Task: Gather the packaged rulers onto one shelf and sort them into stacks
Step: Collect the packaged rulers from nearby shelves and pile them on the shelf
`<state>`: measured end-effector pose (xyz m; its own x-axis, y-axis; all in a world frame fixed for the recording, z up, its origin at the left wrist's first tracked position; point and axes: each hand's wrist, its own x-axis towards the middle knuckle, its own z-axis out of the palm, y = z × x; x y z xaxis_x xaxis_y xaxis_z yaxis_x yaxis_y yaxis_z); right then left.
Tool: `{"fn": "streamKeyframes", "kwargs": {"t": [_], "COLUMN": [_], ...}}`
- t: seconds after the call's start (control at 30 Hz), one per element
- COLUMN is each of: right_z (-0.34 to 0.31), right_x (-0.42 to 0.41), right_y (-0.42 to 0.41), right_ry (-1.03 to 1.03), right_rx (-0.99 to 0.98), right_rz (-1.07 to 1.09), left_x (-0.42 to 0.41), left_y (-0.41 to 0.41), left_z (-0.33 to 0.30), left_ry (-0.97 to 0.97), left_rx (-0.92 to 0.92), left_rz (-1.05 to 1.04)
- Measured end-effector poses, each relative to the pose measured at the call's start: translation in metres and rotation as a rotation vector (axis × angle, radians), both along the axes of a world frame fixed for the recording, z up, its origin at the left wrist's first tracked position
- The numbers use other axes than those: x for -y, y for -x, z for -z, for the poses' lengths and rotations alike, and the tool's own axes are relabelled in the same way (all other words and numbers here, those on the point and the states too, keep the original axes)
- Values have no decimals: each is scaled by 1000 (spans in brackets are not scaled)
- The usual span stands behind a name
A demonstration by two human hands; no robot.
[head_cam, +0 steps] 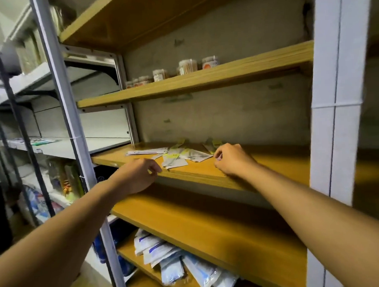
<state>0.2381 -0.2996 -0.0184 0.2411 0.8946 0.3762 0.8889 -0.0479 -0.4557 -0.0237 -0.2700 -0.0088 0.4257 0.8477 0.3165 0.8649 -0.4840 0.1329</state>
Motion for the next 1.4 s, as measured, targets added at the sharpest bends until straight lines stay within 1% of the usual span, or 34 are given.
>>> {"fn": "streamKeyframes", "kwargs": {"t": [0.07,0.17,0.3,0.37,0.47,0.53,0.6,0.7,0.8,0.87,0.93,1.0,1.07,1.17,1.2,1.27,1.4], "right_z": [3,1,-12,-15,-17,-21,-28,-36,-40,-40,-38,-35,-34,-35,-35,-32,-35], "right_x": [-25,-49,-66,-69,-73,-76,-79,-83,-85,-87,-89,-91,-91,-82,-77,-68,-47], "right_y": [-5,-17,-42,-46,-44,-40,-38,-36,-40,-42,-45,-47,-49,-50,-50,-49,-38], "right_ry": [-13,22,73,127,247,320,372,458,527,521,489,458,404,330,319,291,161], "right_rx": [31,115,73,56,32,44,47,7,16,19,16,55,120,133,127,100,-37], "right_rz": [59,159,240,235,190,190,211,237,255,250,249,264,285,326,337,375,430], "left_x": [-20,-47,-90,-114,-146,-158,-163,-175,-191,-199,-202,-203,-202,-193,-191,-187,-173], "left_y": [-4,-6,-15,-24,-38,-44,-48,-47,-47,-46,-45,-42,-38,-32,-30,-26,-29], "left_z": [3,7,-1,-3,-6,-5,-7,-11,-16,-18,-17,-16,-17,-23,-26,-32,-36], "left_ry": [-32,-34,-92,-72,55,141,165,224,361,399,389,373,392,538,576,608,696], "left_rx": [37,67,178,170,87,-5,-75,-43,59,97,78,82,194,512,580,627,615], "left_rz": [-7,-36,-53,-47,-81,-92,-93,-102,-156,-153,-112,-57,-8,87,116,185,396]}}
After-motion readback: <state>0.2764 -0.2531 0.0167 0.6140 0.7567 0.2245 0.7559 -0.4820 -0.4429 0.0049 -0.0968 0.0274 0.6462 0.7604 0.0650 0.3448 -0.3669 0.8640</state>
